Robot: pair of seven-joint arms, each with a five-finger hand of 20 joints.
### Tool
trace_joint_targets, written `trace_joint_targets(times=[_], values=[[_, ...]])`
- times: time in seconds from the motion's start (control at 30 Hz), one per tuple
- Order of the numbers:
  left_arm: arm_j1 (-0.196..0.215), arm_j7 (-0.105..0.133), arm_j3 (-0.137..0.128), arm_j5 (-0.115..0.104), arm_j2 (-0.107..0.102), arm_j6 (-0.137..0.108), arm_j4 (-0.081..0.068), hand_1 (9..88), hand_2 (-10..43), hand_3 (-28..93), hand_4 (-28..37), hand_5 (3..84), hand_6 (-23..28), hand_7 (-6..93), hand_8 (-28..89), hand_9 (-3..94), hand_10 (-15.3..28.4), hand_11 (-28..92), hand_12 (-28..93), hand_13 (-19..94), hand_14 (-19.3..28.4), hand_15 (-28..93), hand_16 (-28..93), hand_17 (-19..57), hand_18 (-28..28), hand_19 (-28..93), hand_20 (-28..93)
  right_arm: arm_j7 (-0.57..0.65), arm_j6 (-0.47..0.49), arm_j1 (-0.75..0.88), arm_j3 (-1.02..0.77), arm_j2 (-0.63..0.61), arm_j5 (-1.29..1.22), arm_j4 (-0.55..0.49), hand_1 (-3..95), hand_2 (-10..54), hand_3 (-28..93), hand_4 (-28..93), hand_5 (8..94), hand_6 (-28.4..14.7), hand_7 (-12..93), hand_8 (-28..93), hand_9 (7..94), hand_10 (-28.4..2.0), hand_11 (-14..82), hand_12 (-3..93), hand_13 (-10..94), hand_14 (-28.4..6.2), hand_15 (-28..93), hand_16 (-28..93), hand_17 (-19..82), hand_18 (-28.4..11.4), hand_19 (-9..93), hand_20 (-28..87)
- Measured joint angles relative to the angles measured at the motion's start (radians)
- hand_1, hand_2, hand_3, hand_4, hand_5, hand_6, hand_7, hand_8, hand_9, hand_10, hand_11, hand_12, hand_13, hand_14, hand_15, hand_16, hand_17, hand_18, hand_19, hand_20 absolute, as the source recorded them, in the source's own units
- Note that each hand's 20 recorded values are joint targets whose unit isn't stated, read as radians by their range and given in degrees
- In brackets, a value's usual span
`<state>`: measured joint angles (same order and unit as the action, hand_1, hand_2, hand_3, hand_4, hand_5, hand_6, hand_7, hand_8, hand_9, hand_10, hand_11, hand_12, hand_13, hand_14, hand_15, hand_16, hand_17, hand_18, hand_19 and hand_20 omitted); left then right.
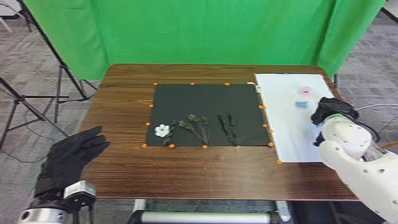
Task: Arrange flowers
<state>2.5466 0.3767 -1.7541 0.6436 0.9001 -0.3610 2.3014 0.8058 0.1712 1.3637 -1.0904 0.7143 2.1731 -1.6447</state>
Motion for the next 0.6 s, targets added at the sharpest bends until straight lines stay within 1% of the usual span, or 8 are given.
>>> trace_joint_targets(times=[0.17, 0.33, 0.43, 0.6], values=[[-0.001, -0.001, 0.000, 0.002, 0.001, 0.002, 0.000, 28.3, 7.7, 80, -16.0, 50.9, 16.2, 15.1, -9, 42.5, 23.7, 41, 8, 31, 28.4, 65, -15, -10.0, 21.8, 61, 11, -0.001, -0.037, 0.000, 0.019, -0.004, 0.022, 0.006, 56.4, -9.5, 74, -28, 74.8, -0.2, 33, 0, 86.4, -7.2, 26.4, 37.9, 77, -5.4, 61, 30, 32, -22.0, 86, 9], [0.000, -0.003, -0.004, 0.003, 0.004, 0.003, 0.000, 28.4, 7.7, 80, -16.1, 50.9, 16.2, 15.1, -9, 42.5, 23.7, 41, 8, 31, 28.4, 65, -15, -10.0, 21.8, 61, 11, -0.006, -0.134, 0.010, 0.031, -0.012, 0.026, 0.001, 56.6, -9.5, 74, -28, 75.9, -0.4, 32, 0, 87.1, -7.4, 27.3, 36.9, 78, -5.6, 61, 29, 32, -22.0, 86, 9], [0.004, -0.003, -0.008, 0.003, 0.005, 0.003, 0.001, 28.3, 7.8, 80, -16.1, 50.9, 16.2, 15.1, -9, 42.4, 23.7, 41, 8, 31, 28.4, 65, -15, -10.0, 21.8, 61, 11, -0.022, -0.169, 0.009, 0.049, -0.026, 0.028, -0.024, 56.7, -9.5, 74, -28, 76.3, -0.6, 32, 0, 87.1, -7.6, 27.5, 36.8, 78, -5.6, 61, 29, 32, -22.0, 86, 9], [0.018, -0.002, -0.019, 0.003, 0.005, 0.002, 0.004, 28.2, 7.7, 80, -16.1, 50.9, 16.2, 15.1, -9, 42.5, 23.7, 41, 8, 31, 28.4, 65, -15, -10.0, 21.8, 61, 11, -0.079, -0.178, -0.041, 0.131, -0.049, 0.026, -0.090, 56.7, -9.5, 75, -28, 76.5, -0.8, 31, 1, 87.2, -7.7, 27.6, 36.8, 78, -5.7, 61, 29, 32, -22.0, 86, 9]])
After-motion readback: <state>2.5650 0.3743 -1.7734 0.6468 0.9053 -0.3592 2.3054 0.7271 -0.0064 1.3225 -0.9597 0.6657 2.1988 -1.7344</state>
